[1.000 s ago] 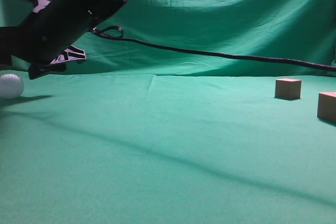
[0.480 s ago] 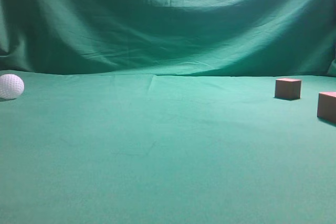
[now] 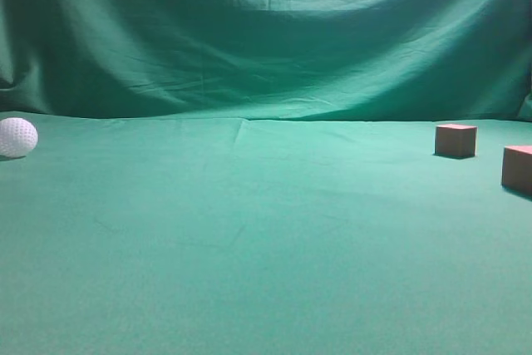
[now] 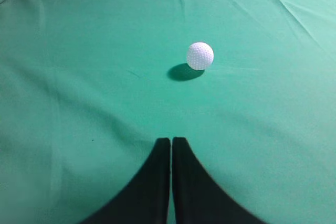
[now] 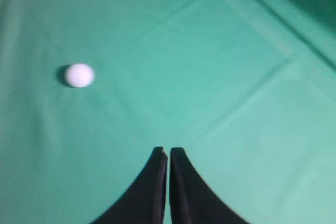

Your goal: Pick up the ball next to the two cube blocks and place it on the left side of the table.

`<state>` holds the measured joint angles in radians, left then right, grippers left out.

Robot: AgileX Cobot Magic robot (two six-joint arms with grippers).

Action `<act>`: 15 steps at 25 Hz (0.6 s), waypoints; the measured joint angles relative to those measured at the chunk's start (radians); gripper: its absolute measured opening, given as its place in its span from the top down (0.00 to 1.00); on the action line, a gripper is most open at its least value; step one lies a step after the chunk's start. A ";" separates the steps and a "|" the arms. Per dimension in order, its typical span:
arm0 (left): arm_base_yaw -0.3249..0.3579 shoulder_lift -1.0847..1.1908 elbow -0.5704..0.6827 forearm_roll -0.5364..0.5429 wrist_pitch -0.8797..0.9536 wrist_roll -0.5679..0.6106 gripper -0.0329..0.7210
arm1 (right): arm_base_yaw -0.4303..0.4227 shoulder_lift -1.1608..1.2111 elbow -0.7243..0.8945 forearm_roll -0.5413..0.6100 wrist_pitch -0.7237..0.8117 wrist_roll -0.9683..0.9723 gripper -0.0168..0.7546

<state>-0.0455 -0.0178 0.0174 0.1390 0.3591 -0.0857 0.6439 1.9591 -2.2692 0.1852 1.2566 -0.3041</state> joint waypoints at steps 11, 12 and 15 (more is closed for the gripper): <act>0.000 0.000 0.000 0.000 0.000 0.000 0.96 | -0.002 -0.352 0.214 -0.181 0.016 0.202 0.98; 0.000 0.000 0.000 0.000 0.000 0.000 0.96 | -0.002 -0.392 0.275 -0.181 0.016 0.211 0.98; 0.000 0.000 0.000 0.000 0.000 0.000 0.96 | -0.002 -0.506 0.471 -0.181 0.014 0.229 0.98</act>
<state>-0.0455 -0.0178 0.0174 0.1390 0.3591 -0.0857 0.6422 1.4535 -1.7982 0.0040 1.2704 -0.0748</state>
